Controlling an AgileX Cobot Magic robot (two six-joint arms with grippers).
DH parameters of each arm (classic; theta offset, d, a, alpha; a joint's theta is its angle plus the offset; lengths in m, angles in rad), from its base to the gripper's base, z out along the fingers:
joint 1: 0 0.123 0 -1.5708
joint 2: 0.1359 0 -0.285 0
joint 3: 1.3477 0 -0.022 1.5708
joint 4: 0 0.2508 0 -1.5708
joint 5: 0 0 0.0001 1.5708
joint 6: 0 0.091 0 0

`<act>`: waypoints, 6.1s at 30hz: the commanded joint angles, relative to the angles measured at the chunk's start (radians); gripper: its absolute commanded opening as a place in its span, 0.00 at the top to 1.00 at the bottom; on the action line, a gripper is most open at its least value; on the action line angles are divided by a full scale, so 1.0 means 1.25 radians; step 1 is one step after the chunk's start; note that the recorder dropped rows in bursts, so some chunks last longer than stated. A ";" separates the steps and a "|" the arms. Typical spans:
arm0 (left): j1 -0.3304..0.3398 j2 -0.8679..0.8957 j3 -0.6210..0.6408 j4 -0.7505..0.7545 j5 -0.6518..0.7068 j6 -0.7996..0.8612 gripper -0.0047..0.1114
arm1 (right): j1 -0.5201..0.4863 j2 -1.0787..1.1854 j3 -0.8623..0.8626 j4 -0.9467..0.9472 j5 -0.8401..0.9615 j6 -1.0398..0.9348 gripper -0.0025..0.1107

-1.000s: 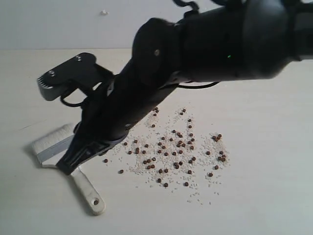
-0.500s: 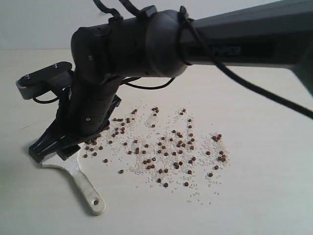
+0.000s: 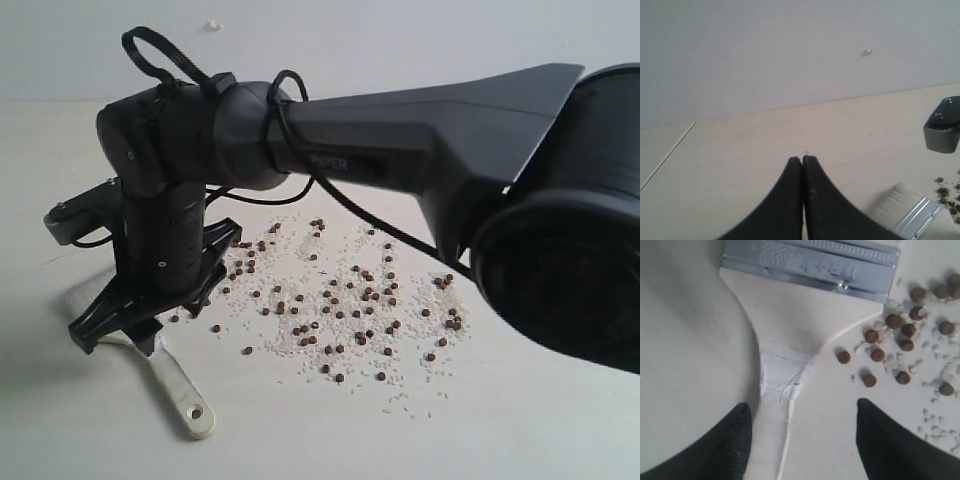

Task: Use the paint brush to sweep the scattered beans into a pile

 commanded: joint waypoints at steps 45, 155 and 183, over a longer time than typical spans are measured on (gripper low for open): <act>0.001 -0.004 0.000 -0.007 -0.004 0.001 0.96 | 0.052 0.089 -0.118 -0.069 0.038 0.057 0.45; 0.001 -0.004 0.000 -0.007 -0.004 0.001 0.96 | 0.056 0.004 -0.115 -0.180 0.140 0.090 0.98; 0.001 -0.004 0.000 -0.007 -0.004 0.001 0.96 | -0.038 -0.446 0.310 -0.161 0.140 0.015 0.98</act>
